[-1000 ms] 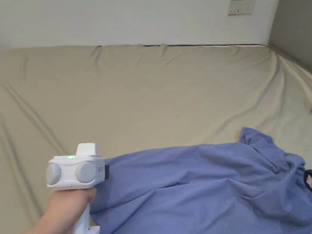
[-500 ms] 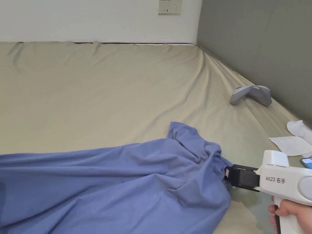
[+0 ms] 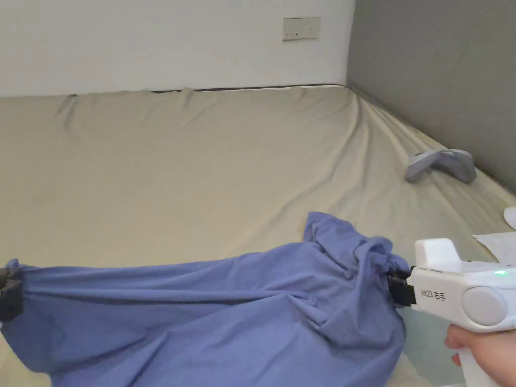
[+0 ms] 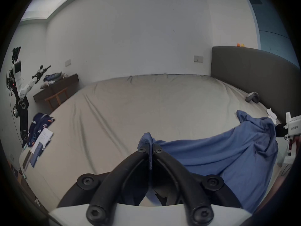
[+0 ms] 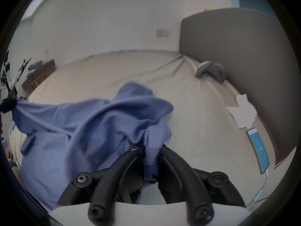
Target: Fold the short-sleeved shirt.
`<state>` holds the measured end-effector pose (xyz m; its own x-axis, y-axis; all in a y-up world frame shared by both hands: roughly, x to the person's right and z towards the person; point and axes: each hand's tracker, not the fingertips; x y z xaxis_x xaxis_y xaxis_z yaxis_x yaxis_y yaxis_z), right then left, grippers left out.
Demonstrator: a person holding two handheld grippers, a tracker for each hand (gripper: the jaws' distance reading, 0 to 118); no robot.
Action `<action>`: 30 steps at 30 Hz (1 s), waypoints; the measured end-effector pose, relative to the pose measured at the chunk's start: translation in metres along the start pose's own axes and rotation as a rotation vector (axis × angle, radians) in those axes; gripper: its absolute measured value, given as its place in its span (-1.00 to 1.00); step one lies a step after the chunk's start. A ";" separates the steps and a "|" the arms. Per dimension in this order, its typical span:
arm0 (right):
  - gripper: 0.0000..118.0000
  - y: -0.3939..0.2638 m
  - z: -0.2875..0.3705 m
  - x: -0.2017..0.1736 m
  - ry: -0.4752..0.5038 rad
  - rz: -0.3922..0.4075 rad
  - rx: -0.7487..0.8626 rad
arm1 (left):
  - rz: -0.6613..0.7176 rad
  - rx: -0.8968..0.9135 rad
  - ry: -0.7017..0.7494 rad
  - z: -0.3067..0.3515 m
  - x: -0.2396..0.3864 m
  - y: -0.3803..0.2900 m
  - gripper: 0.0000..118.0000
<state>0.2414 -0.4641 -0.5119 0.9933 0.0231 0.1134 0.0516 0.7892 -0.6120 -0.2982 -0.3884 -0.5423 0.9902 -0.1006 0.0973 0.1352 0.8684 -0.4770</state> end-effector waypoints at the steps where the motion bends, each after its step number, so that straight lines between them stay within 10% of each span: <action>1: -0.77 0.007 0.015 0.007 0.000 -0.017 0.043 | 0.008 0.031 0.012 0.008 -0.008 0.008 -1.00; 16: -0.78 0.096 0.201 0.043 -0.077 -0.070 0.468 | 0.173 0.249 0.166 0.114 -0.114 0.086 -1.00; 21: -0.78 0.124 0.211 0.027 -0.099 0.073 0.580 | 0.203 0.286 0.197 0.122 -0.123 0.105 -1.00; 30: -0.78 0.229 0.170 -0.014 -0.175 0.076 0.636 | 0.135 0.287 0.293 0.082 -0.120 0.187 -1.00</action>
<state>0.2212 -0.1790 -0.5210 0.9575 0.1496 0.2466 -0.1420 0.9887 -0.0483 -0.3949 -0.1741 -0.5718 0.9724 -0.0741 -0.2213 0.0286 0.9790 -0.2020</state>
